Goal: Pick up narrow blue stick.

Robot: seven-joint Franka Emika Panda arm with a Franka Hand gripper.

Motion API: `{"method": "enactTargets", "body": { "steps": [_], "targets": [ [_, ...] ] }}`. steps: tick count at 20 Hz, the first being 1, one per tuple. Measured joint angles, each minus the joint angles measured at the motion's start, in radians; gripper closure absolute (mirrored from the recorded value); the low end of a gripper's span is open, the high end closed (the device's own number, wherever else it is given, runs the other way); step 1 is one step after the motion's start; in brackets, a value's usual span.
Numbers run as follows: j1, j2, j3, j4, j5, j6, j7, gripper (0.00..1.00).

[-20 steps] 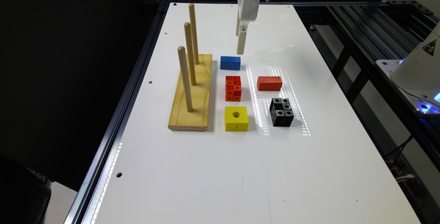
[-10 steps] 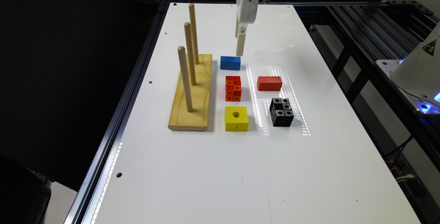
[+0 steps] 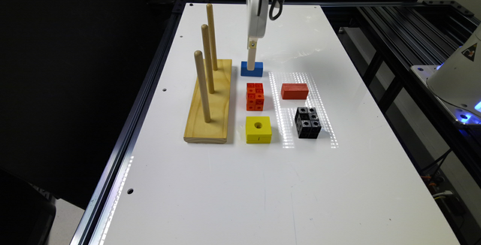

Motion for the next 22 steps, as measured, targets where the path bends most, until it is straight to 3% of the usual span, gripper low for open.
{"method": "enactTargets", "body": {
  "steps": [22],
  "targets": [
    [0.0,0.026,0.005,0.005,0.0,0.003,0.0,0.0]
  ]
}}
